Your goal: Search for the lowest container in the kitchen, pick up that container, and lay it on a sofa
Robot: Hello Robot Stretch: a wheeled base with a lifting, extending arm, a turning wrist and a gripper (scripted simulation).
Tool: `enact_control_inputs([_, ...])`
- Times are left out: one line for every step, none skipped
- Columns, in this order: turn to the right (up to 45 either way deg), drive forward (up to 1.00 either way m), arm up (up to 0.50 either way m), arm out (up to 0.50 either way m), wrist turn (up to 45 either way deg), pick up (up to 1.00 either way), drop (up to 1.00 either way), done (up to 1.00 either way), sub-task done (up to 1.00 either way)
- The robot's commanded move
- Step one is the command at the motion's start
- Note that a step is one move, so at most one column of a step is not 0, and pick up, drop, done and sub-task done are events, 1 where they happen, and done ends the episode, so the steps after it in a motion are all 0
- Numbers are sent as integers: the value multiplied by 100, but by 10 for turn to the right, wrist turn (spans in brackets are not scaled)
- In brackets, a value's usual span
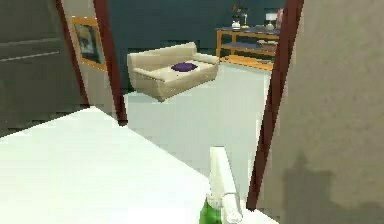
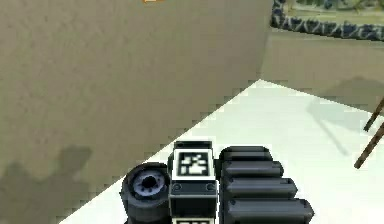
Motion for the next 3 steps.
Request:
enact_control_inputs([0,100,0,0,0,0,0,0,0])
enact_control_inputs([-30,0,0,0,0,0,0,0,0])
enact_control_inputs([0,30,0,0,0,0,0,0,0])
